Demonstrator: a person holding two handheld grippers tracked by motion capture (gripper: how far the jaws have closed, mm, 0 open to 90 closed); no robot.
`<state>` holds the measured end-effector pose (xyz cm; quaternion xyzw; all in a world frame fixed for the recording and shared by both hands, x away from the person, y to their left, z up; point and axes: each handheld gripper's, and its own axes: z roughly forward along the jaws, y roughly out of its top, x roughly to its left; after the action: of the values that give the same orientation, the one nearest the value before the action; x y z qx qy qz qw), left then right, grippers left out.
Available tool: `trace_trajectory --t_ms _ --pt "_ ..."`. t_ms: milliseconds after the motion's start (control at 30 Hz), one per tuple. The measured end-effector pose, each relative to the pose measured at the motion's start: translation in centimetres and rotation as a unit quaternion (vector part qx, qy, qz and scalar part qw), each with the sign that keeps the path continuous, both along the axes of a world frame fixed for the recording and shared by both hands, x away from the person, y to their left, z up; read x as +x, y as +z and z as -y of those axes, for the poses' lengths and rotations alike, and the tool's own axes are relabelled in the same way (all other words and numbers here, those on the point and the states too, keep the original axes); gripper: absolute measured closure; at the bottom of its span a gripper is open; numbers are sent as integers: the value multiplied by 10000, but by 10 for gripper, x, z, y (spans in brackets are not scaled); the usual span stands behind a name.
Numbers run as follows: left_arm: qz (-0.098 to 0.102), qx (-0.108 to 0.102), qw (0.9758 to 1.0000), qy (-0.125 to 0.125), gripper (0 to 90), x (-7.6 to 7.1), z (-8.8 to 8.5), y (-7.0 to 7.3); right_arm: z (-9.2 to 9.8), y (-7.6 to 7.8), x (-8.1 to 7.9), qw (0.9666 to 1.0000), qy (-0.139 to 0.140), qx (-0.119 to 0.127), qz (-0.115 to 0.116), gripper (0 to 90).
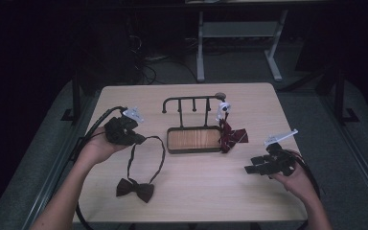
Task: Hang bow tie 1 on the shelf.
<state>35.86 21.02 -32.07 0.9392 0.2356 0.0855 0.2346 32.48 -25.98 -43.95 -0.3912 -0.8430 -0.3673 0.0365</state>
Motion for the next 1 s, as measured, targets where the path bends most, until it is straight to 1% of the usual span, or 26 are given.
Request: trace_trajectory --t_ms 133,400,467,700,733,767,833,900,933,1000 --pt "13 39 10000 -64 899 -2 2 4 1 1 0 10000 -39 24 20 424" --pt "61 90 9998 -144 899 -3 2 11 2 1 0 10000 -17 11 21 424" --pt "56 105 9998 -167 899 -3 2 13 1 1 0 10000 -33 -44 9 422" --pt "72 98 9997 -229 899 -6 3 19 -1 2 0 10000 -40 -58 36 421" --pt "73 87 9997 -209 899 -6 4 19 -2 2 0 10000 -31 -69 42 421" --pt "73 124 9996 -226 899 -6 3 21 -1 2 0 10000 -26 -74 39 421" --pt "80 86 9997 -209 899 -7 3 22 -1 2 0 10000 -27 -77 39 421" --pt "79 159 9996 -241 899 -6 3 25 -2 2 0 10000 -17 -78 39 421" --pt "88 130 9996 -217 899 -6 3 26 -2 1 0 10000 -11 -78 40 421" --pt "99 177 9995 -259 899 -6 3 29 -2 1 0 10000 -6 -84 37 421"
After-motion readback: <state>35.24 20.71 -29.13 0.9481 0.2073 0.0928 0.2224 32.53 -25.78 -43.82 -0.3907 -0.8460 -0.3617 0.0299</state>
